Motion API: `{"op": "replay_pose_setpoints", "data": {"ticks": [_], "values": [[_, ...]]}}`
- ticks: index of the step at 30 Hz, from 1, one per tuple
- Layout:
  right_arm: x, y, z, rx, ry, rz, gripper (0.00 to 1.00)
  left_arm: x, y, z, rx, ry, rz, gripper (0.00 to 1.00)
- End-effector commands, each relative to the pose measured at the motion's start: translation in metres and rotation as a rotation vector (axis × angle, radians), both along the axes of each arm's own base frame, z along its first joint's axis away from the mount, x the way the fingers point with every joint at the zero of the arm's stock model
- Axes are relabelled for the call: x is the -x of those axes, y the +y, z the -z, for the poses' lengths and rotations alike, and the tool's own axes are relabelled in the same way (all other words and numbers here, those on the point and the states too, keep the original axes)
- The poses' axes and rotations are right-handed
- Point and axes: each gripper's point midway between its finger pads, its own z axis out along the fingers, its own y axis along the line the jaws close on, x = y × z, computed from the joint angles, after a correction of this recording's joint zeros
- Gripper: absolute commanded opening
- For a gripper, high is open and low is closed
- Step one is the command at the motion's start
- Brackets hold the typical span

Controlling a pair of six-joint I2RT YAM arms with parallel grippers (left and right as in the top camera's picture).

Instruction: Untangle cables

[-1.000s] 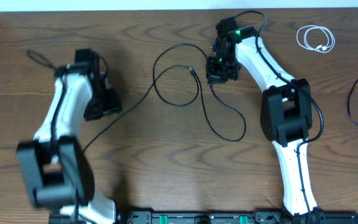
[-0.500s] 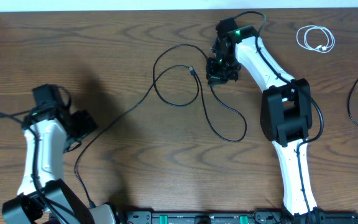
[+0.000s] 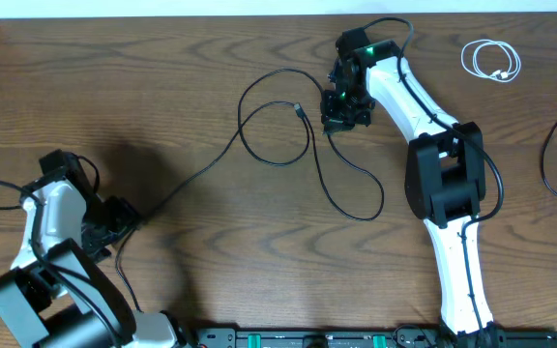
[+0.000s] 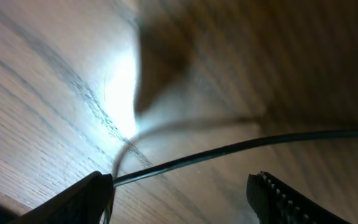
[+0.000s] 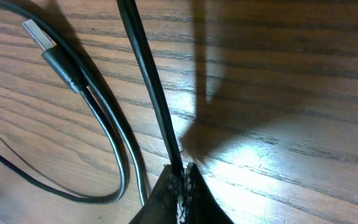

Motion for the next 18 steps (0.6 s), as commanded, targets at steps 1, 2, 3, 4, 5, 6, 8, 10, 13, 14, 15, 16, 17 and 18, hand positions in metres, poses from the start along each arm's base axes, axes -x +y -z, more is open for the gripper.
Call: {"op": "replay_pose_setpoints", "data": {"ticks": [1,2,3,4,5,6,8,10,13,14,15,16,17,18], "values": [[-0.003,-0.003,-0.014,-0.013,-0.028,-0.007,0.01,0.012,0.002,0.014,-0.01,0.067,-0.012,0.74],[-0.003,-0.003,-0.014,-0.013,-0.029,-0.01,0.01,0.015,0.005,0.023,-0.028,0.086,-0.016,0.74],[-0.002,-0.003,-0.014,-0.013,-0.028,-0.011,0.01,0.015,0.007,0.026,-0.033,0.091,-0.019,0.74],[-0.002,-0.003,-0.014,-0.013,-0.029,-0.013,0.01,0.014,0.008,0.03,-0.037,0.096,-0.026,0.74],[-0.002,-0.003,-0.014,-0.013,-0.029,-0.014,0.01,0.012,0.009,0.034,-0.036,0.095,-0.026,0.74],[-0.002,-0.003,-0.014,-0.013,-0.03,-0.018,0.01,0.011,0.01,0.037,-0.037,0.094,-0.026,0.74],[-0.001,-0.004,-0.014,-0.012,-0.028,-0.023,0.01,0.009,0.01,0.041,-0.035,0.096,-0.026,0.71],[0.0,-0.004,-0.014,-0.01,-0.025,-0.027,0.01,0.01,0.01,0.044,-0.029,0.103,-0.026,0.58],[0.0,-0.004,-0.014,-0.01,-0.025,-0.027,0.01,0.009,0.003,0.046,0.006,0.099,-0.027,0.35],[-0.001,-0.004,-0.014,-0.01,-0.026,-0.027,0.01,0.008,-0.002,0.046,0.03,0.089,-0.027,0.31],[-0.001,-0.004,-0.014,-0.011,-0.027,-0.027,0.01,0.005,-0.006,0.046,0.05,0.078,-0.025,0.29],[-0.001,-0.004,-0.014,-0.011,-0.028,-0.028,0.01,0.002,-0.011,0.046,0.072,0.067,-0.02,0.26],[-0.001,-0.003,-0.014,-0.011,-0.029,-0.028,0.01,-0.001,-0.017,0.046,0.091,0.056,-0.009,0.24],[-0.001,-0.003,-0.014,-0.011,-0.029,-0.029,0.01,-0.004,-0.023,0.046,0.103,0.049,0.003,0.22]]}}
